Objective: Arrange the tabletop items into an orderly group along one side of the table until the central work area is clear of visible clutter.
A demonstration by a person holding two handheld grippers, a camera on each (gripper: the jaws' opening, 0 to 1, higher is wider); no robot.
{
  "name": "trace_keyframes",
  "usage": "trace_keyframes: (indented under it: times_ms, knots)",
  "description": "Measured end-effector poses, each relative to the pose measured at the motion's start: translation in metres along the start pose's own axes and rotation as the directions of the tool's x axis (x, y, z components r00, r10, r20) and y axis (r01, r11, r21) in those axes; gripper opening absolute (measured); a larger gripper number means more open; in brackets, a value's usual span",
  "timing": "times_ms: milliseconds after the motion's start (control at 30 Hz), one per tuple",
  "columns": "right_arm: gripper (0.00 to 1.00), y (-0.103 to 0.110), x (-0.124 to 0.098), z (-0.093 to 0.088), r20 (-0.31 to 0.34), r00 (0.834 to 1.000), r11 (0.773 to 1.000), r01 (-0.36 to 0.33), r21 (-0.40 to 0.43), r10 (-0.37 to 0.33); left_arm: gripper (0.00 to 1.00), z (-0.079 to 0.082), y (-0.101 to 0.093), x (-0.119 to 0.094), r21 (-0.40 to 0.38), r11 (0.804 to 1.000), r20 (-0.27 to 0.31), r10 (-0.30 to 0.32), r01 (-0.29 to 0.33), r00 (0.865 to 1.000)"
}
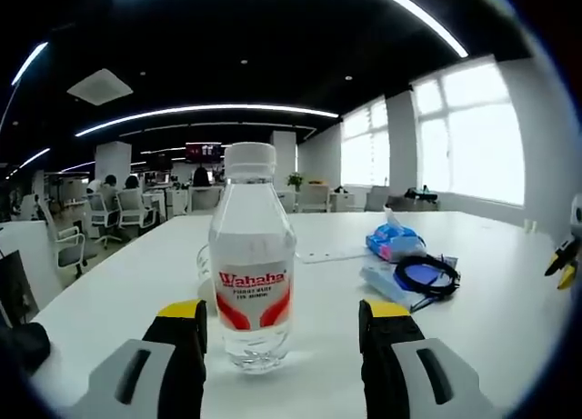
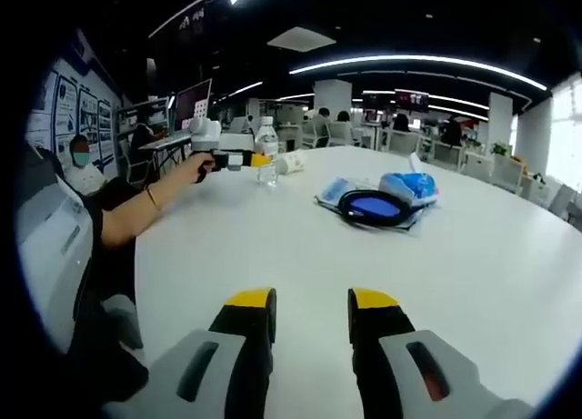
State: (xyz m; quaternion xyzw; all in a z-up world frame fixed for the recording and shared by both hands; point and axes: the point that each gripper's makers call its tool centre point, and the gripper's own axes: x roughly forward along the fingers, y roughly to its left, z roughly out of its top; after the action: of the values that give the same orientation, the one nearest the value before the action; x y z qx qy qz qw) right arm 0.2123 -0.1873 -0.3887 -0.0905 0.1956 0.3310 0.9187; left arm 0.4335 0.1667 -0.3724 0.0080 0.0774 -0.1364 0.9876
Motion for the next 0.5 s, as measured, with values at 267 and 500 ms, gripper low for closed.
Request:
trace_keyframes:
  times_ms: [267,500]
  knots:
    - [0.3,-0.007,0.002,0.01,-0.016,1.0,0.999,0.014,-0.04,-0.014,0.67,-0.002,-0.003,0.0,0.007,1.0,-0.01,-0.007,0.007,1.0]
    - [0.3,-0.006,0.003,0.02,-0.032,0.999,0.997,0.006,-0.079,-0.009,0.67,-0.002,0.0,0.0,-0.004,1.0,-0.013,-0.005,0.005,1.0]
